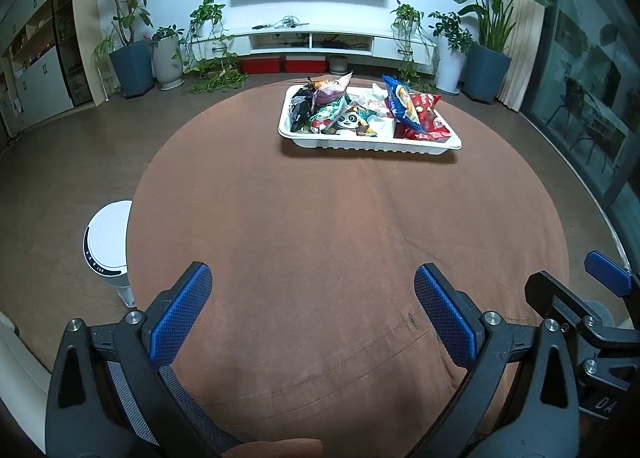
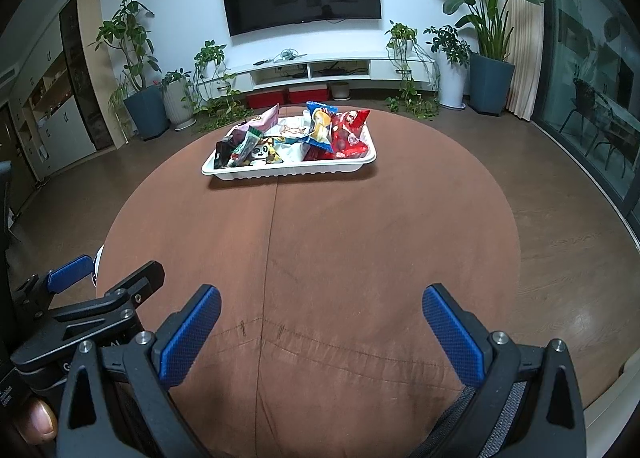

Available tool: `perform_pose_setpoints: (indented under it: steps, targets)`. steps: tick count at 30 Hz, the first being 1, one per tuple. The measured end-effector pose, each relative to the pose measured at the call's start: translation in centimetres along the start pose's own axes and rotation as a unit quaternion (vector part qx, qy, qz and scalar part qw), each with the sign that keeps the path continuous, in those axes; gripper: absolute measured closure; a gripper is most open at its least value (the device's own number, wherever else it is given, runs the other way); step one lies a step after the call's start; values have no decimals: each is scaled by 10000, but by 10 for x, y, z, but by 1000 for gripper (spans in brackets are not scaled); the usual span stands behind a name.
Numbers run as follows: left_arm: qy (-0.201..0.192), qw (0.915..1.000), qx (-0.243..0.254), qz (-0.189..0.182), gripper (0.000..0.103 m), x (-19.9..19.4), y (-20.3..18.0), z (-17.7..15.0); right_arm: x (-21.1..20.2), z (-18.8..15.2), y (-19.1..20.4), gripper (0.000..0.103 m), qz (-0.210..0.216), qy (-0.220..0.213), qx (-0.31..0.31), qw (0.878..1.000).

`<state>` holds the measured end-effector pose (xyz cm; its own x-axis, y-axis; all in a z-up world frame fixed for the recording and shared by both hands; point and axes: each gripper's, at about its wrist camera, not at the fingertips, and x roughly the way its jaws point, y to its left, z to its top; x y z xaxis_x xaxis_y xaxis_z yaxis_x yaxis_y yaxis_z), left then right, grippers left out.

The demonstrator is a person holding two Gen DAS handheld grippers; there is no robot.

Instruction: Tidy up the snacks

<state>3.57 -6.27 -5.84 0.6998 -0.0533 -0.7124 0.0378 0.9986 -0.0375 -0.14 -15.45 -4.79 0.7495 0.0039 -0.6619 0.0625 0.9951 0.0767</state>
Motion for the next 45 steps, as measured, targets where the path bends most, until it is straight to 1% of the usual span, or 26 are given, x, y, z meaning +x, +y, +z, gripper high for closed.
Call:
perform_pose_setpoints:
  steps: [24, 38, 45]
  targets:
    - [8, 10000, 24, 2, 0, 2, -1, 0, 0, 1, 0, 0, 0, 6, 0, 10000]
    - [9, 10000, 43, -21, 0, 5, 0, 0, 0, -4, -2, 0, 0, 48, 10, 10000]
    - [-69, 9999, 139, -14, 0, 6, 0, -3, 2, -12, -5, 0, 1, 74, 31, 10000]
